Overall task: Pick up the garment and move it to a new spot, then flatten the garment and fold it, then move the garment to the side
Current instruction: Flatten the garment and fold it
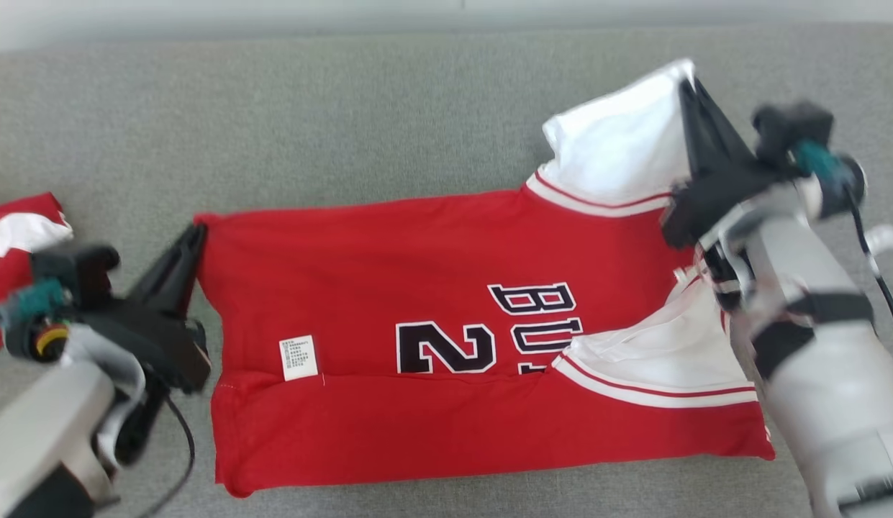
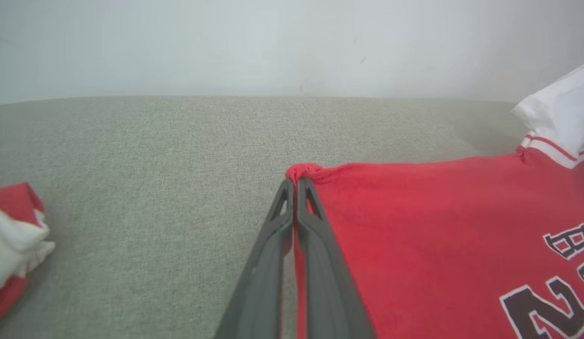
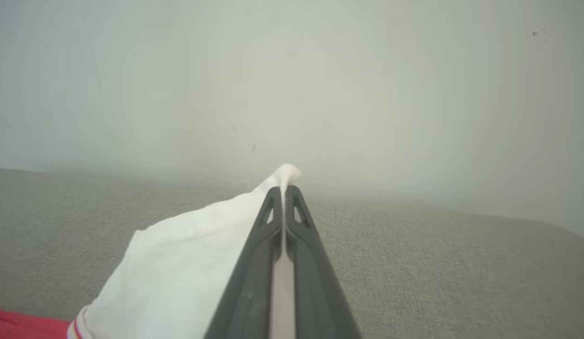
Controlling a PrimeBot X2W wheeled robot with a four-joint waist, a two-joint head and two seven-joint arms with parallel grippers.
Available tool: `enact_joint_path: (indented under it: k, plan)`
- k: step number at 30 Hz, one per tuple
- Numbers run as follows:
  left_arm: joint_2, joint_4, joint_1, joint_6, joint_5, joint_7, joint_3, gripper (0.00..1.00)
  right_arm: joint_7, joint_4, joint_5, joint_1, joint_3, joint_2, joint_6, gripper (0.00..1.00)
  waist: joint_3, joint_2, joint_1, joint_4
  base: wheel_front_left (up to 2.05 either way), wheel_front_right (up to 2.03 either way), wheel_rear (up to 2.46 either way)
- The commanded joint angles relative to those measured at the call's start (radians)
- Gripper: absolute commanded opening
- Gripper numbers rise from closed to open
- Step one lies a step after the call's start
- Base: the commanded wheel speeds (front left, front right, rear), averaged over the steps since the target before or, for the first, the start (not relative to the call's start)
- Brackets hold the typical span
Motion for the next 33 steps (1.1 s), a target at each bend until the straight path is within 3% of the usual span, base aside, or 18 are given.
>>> enact_joint_path:
  k: [1, 14, 23, 33]
  plan:
    - [-0.01, -0.016, 0.057, 0.015, 0.035, -0.003, 0.034, 0.0, -0.002, -0.061, 0.03, 0.072, 0.011, -0.021, -0.003, 0.0, -0.031, 0.0, 0.0, 0.0, 0.0, 0.0, 0.0]
    - [-0.074, -0.125, 0.323, 0.071, 0.241, -0.003, 0.253, 0.0, -0.002, -0.453, 0.142, 0.475, -0.01, -0.102, -0.003, 0.0, -0.089, 0.0, 0.0, -0.015, 0.0, 0.0, 0.0]
    - [-0.141, -0.124, 0.434, 0.051, 0.335, -0.003, 0.36, 0.0, -0.002, -0.637, 0.173, 0.712, -0.088, -0.091, -0.003, 0.0, -0.114, 0.0, 0.0, -0.001, 0.0, 0.0, 0.0]
    - [-0.213, -0.109, 0.528, 0.025, 0.427, -0.003, 0.465, 0.0, 0.015, -0.762, 0.176, 0.931, -0.198, -0.052, -0.003, 0.0, -0.142, 0.0, 0.0, 0.011, 0.0, 0.0, 0.0]
